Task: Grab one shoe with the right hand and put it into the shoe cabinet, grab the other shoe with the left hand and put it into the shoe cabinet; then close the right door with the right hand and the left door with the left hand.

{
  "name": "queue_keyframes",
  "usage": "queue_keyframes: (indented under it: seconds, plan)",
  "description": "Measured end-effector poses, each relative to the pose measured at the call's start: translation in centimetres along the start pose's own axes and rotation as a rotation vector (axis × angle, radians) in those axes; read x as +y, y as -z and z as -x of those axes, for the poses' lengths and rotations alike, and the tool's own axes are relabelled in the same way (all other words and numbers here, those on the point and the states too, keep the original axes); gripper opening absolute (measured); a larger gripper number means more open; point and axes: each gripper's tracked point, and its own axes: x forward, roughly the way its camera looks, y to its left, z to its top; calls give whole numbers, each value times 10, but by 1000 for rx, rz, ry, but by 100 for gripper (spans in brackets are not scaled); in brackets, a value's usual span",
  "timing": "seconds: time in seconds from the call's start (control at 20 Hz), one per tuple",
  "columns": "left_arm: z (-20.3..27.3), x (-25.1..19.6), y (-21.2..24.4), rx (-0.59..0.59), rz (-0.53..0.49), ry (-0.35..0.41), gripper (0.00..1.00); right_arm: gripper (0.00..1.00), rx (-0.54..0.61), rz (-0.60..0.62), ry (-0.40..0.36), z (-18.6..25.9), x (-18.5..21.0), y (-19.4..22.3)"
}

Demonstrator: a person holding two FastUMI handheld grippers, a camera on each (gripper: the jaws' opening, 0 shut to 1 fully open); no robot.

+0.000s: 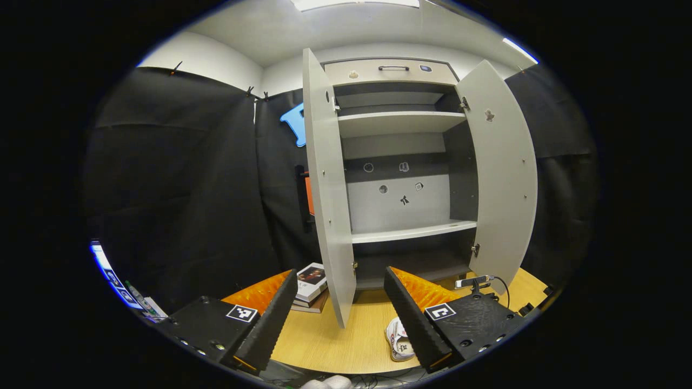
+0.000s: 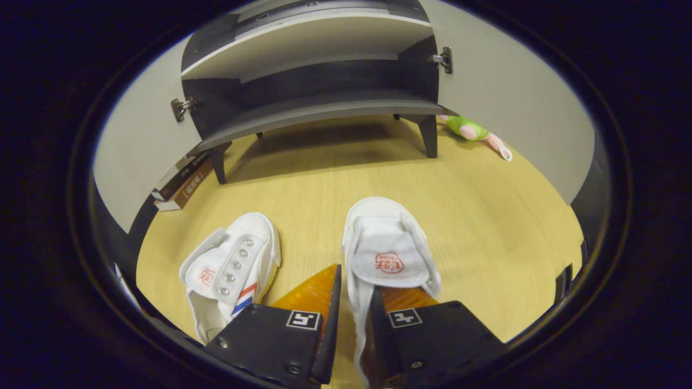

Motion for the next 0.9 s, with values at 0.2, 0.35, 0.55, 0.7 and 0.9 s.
queue_keyframes:
  seconds: [0.2,0.35,0.55,0.7,0.9]
  plan:
    - [-10,-9,-2,12,5,-1,96,13,-22,-23,-43,-6,3,-3]
    - [-17,-15,-5,6,1,-1,96,8,2,-33,-75,-4,4,-5]
    - [-24,-24,-9,-2,3,5,96,6,-4,-1,-103,10,0,-16]
    - [-27,-32,-10,-2,18,15,96,6,-32,44,-121,33,3,-33]
    - [-25,-32,-9,-7,7,11,96,6,-132,111,-156,78,10,-86]
